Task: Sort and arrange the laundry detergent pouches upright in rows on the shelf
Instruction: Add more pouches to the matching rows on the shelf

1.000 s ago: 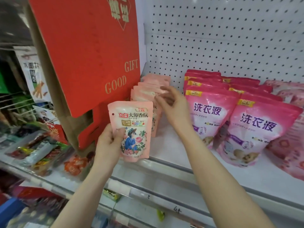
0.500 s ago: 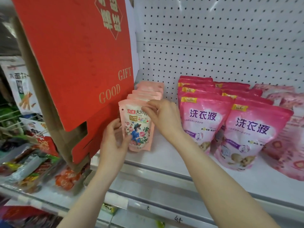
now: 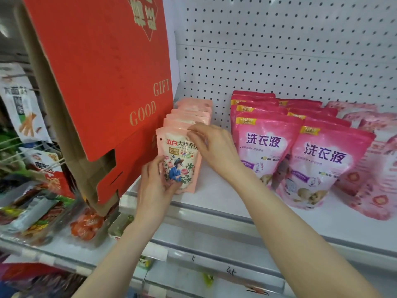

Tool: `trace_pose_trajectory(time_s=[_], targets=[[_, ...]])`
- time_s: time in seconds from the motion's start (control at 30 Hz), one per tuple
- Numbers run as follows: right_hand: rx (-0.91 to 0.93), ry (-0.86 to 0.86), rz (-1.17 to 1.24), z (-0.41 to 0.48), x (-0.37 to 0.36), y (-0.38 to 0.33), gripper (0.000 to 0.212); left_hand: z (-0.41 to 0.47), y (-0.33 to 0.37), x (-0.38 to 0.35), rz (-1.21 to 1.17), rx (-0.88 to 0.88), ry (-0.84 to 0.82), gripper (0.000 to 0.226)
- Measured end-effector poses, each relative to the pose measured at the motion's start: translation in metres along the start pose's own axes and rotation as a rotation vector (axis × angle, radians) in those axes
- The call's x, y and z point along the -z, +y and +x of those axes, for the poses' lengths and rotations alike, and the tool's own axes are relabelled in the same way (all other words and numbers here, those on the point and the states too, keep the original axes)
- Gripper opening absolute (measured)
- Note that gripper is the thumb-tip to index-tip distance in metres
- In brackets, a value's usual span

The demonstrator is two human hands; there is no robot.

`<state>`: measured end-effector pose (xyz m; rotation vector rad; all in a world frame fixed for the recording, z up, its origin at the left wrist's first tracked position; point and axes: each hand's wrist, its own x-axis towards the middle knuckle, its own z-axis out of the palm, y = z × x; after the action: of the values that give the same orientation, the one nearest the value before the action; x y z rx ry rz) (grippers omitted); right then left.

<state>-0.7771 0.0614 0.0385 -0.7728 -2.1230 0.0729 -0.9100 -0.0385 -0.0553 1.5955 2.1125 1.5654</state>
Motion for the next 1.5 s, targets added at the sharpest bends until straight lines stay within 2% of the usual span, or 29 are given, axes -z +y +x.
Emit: trace_pose_trajectory(time_s=[0.23,0.43,0.6,0.8,0.97,1.27,1.5], targets=[[-0.025,-0.042,-0.041,-0.013,0.009,-0.007,0.024,-0.012,-0.005,0.005,-0.013,-0.078,-0.008,0.079],[-0.031,0.074,-0.157,-0.070,0.030,0.001,0.029,-0.043,0.001,0.005,-0.052,-0.150,0.080,0.060],[-0.090,0.109,-0.281,-0.141,0.057,0.019,0.027,-0.069,0.017,-0.006,-0.069,-0.253,-0.053,0.042],[-0.325,0.141,-0.355,-0.246,0.109,0.038,0.029,-0.101,0.057,-0.040,-0.065,-0.382,-0.216,0.032],[-0.489,0.189,-0.417,-0.323,0.180,0.065,0.030,-0.142,0.120,-0.097,-0.092,-0.479,-0.366,0.030],[-0.736,0.197,-0.664,-0.457,0.363,0.130,0.034,-0.249,0.288,-0.239,-0.244,-0.675,-0.586,0.027],[-0.858,0.212,-0.712,-0.515,0.482,0.178,0.036,-0.298,0.404,-0.325,-0.295,-0.775,-0.695,0.033]])
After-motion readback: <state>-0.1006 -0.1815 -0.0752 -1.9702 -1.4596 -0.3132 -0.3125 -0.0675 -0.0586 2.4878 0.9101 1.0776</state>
